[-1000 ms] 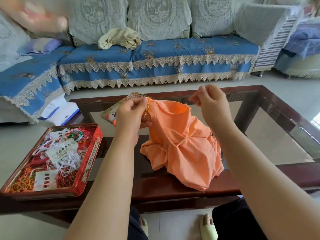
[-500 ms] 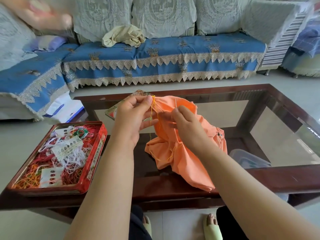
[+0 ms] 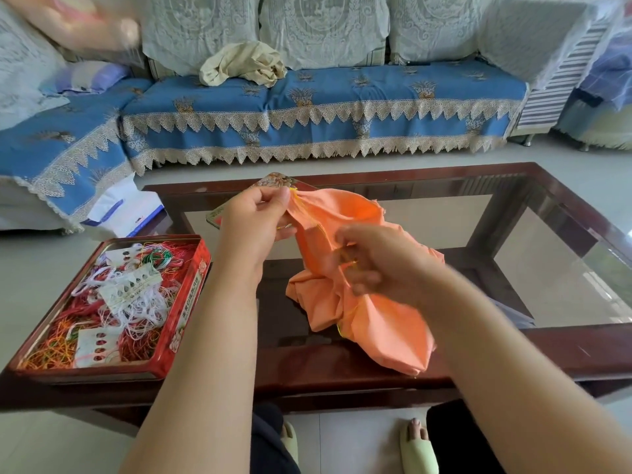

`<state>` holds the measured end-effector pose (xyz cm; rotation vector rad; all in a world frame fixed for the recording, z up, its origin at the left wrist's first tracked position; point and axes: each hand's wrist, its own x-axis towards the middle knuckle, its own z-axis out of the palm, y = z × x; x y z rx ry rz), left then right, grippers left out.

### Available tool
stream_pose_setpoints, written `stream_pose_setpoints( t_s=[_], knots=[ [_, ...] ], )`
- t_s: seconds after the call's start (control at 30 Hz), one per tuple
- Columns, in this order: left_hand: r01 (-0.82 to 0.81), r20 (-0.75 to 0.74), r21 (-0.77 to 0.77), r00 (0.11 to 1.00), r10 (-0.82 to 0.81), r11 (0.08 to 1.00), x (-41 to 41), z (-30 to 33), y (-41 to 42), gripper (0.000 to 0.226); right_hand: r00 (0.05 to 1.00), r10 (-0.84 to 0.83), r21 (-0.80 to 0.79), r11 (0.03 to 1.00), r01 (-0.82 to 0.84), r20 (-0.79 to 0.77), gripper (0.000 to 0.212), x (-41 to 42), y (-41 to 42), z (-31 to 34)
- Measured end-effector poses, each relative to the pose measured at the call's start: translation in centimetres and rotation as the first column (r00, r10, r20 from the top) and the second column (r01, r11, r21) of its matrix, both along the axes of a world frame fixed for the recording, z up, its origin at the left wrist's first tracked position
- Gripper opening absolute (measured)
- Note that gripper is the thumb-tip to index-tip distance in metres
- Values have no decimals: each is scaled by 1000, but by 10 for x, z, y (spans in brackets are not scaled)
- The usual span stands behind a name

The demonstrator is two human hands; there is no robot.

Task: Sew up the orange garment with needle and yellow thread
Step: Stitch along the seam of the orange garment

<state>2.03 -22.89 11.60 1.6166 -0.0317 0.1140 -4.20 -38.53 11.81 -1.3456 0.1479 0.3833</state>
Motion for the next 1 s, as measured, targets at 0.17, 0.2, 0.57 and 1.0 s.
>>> stream_pose_setpoints(
  t_s=[0.17, 0.2, 0.57, 1.0],
  knots=[
    [-53, -106, -74, 993, 45, 996, 8, -5, 0, 19, 953, -132, -430, 869, 243, 273, 24, 22, -63, 58],
    [-48, -120, -74, 992, 38, 996, 9, -7, -2, 20, 927, -158, -477, 821, 315, 339, 26, 32, -70, 67],
    [-64, 71, 124, 996, 55, 990, -4, -7, -19, 16, 699, -219, -543, 489, 682, 680, 23, 92, -67, 8],
    [-26, 233, 362, 970, -63, 932, -14, -8, -24, 20, 753, -125, -399, 786, 472, 646, 41, 16, -19, -16]
  ],
)
